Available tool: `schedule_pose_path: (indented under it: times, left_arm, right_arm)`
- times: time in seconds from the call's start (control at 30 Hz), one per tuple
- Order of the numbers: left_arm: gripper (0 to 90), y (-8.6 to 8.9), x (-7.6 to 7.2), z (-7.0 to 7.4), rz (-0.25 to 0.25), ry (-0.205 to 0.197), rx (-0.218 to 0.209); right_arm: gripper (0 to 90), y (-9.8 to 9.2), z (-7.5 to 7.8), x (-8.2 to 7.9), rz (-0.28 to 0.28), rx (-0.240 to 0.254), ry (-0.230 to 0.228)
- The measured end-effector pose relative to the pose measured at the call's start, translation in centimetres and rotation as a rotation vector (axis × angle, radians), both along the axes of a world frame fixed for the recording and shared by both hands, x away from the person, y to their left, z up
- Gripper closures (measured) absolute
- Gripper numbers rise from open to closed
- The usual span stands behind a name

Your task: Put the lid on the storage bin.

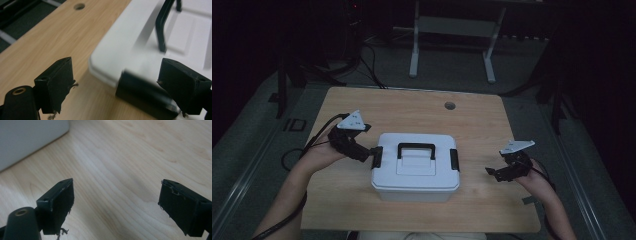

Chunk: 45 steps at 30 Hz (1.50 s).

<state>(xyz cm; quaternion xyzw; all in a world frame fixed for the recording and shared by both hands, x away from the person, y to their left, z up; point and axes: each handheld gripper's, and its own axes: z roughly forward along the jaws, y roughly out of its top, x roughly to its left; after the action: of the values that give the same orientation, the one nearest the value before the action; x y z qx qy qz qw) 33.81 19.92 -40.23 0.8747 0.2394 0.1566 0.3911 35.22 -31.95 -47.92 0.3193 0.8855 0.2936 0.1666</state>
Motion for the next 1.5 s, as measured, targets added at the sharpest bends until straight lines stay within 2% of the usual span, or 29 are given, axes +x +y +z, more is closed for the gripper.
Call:
schedule_pose_path:
  times: [0.07,0.1,0.17,0.2,0.27,0.33,0.4,0.5,0.6,0.67,0.77,0.83,0.87,0.9,1.03,1.07,1.1,1.2,1.33,1.37,1.43,1.5]
  left_arm:
    - [12.9,0.9,-0.4,-0.8,0.026,0.020,-0.012]
    - [12.9,1.4,-0.6,-1.2,0.040,0.013,-0.024]
    - [12.9,2.1,-0.8,-1.9,0.051,0.031,-0.025]
    - [12.9,2.5,-1.0,-2.4,0.065,0.028,-0.032]
    - [12.9,3.3,-1.3,-3.3,0.078,0.049,-0.062]
    - [12.9,3.8,-1.6,-4.0,0.092,0.043,-0.062]
    - [12.9,4.4,-1.9,-4.7,0.103,0.059,-0.095]
    - [12.9,5.0,-2.5,-6.0,0.131,0.049,-0.117]
    - [12.9,5.6,-3.0,-7.2,0.160,0.041,-0.160]
    - [12.9,6.0,-3.3,-8.0,0.181,0.052,-0.186]
    - [12.9,6.6,-3.8,-9.1,0.212,0.038,-0.205]
    - [12.9,7.0,-4.0,-9.8,0.231,0.034,-0.239]
    - [12.9,7.0,-4.0,-9.8,0.231,0.034,-0.239]
    - [12.9,7.3,-4.3,-10.3,0.254,0.025,-0.250]
    - [12.9,7.7,-4.7,-11.3,0.305,-0.005,-0.250]
    - [12.9,7.8,-4.9,-11.6,0.331,-0.030,-0.237]
    - [12.9,8.0,-5.0,-11.8,0.346,-0.047,-0.242]
    - [12.9,8.4,-5.2,-12.4,0.396,-0.045,-0.263]
    - [12.9,8.6,-5.3,-13.6,0.454,-0.052,-0.202]
    - [12.9,8.6,-5.4,-13.8,0.461,-0.059,-0.198]
    - [12.9,8.9,-5.5,-14.0,0.477,-0.059,-0.214]
    - [12.9,9.2,-5.5,-14.2,0.494,-0.062,-0.223]
  right_arm:
    - [12.5,-0.1,0.1,-0.1,-0.017,0.024,-0.017]
    - [12.5,-0.2,0.1,-0.2,-0.030,0.040,-0.023]
    - [12.4,-0.3,0.1,-0.4,-0.040,0.052,-0.035]
    - [12.4,-0.3,0.0,-0.5,-0.049,0.058,-0.043]
    - [12.1,-0.4,-0.1,-0.7,-0.062,0.070,-0.055]
    - [12.1,-0.6,-0.1,-0.9,-0.081,0.087,-0.067]
    - [12.1,-0.9,-0.2,-1.2,-0.099,0.106,-0.086]
    - [12.1,-1.3,-0.4,-1.5,-0.126,0.132,-0.100]
    - [12.1,-1.7,-0.7,-1.8,-0.154,0.158,-0.111]
    - [12.1,-1.9,-1.1,-2.0,-0.175,0.161,-0.117]
    - [12.1,-2.2,-1.7,-2.4,-0.193,0.176,-0.131]
    - [12.1,-2.2,-2.0,-2.5,-0.202,0.182,-0.134]
    - [12.1,-2.2,-2.0,-2.5,-0.202,0.182,-0.134]
    - [12.1,-2.3,-2.2,-2.6,-0.210,0.184,-0.143]
    - [12.1,-2.4,-3.0,-2.8,-0.250,0.226,-0.142]
    - [12.1,-2.4,-3.3,-2.8,-0.254,0.231,-0.143]
    - [12.1,-2.4,-3.6,-2.8,-0.262,0.226,-0.151]
    - [12.1,-2.6,-4.2,-2.8,-0.304,0.230,-0.181]
    - [12.1,-2.9,-5.0,-2.6,-0.362,0.244,-0.212]
    - [12.1,-3.0,-5.1,-2.6,-0.366,0.240,-0.216]
    - [12.1,-3.1,-5.4,-2.5,-0.381,0.241,-0.222]
    - [12.1,-3.2,-5.8,-2.5,-0.422,0.235,-0.236]
